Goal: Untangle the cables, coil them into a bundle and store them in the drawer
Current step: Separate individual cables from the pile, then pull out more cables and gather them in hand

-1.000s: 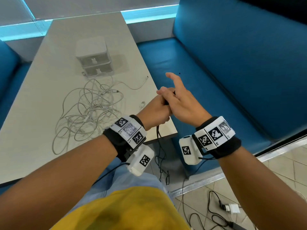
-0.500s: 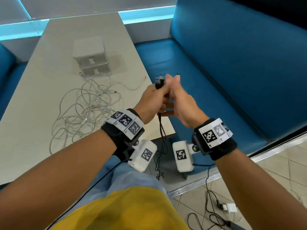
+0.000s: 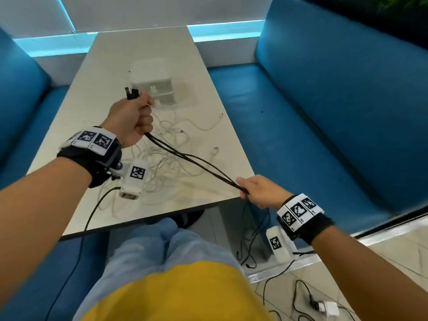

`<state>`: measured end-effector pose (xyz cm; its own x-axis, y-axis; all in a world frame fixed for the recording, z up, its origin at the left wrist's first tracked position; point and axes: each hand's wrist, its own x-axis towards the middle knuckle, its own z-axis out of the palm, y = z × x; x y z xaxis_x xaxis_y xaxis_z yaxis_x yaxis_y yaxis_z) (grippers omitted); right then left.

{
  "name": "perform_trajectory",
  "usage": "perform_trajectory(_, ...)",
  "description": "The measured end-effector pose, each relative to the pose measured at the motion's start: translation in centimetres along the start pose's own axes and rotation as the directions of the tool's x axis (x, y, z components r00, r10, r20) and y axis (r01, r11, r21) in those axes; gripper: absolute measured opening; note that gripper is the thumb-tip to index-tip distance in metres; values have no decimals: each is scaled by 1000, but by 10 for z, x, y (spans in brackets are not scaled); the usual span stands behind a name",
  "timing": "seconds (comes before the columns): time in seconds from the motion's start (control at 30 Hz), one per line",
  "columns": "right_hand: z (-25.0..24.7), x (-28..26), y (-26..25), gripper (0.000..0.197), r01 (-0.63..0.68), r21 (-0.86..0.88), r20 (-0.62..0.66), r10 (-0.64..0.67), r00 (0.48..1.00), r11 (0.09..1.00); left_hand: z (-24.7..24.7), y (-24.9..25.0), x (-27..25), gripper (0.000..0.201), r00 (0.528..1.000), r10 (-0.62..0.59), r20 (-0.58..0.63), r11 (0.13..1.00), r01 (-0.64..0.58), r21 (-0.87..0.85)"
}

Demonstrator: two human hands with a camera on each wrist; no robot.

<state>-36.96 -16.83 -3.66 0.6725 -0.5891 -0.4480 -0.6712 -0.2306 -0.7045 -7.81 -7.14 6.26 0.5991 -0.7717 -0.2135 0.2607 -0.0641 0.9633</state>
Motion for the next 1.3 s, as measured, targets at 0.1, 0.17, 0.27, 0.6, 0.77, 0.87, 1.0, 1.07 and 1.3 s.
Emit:
perform_trajectory(0.1,5,3,-16,34,111,-235,157,-75,985,966,-16,4,-8,24,999,42,3,996,-42,83)
perform_trajectory(0.17,12,6,-30,29,151,-281,213,-92,973,948,-20,8,-16,26,999,39,19,998,-40,47)
perform_trajectory(0.27,13,18,-57,22,237,-309,171,-191,967,921,-27,14,-26,51,1000,-9,22,999,9,-33)
perform_trajectory(0.6,6,38,-212,28,682,65,-169,-665,727,729,-31,1,-54,51,982,-19,189,999,13,35)
perform_trajectory(0.77,7,45,-238,24,801,37,-37,-800,599,598,-43,6,-60,53,977,-19,211,1000,20,-2)
perform_trajectory(0.87,10,49,-243,23,813,126,-23,-817,576,569,-50,9,-62,53,962,-46,270,999,46,3)
perform_trajectory(1.0,20,55,-250,20,793,243,-37,-812,583,559,-58,10,-63,55,939,-55,339,998,63,-14)
perform_trajectory(1.07,24,59,-253,19,792,262,-37,-814,580,552,-62,10,-63,55,937,-56,344,998,66,-18)
perform_trajectory(1.3,43,71,-251,13,759,174,66,-777,626,627,-81,-5,-60,50,942,-133,309,990,142,-7)
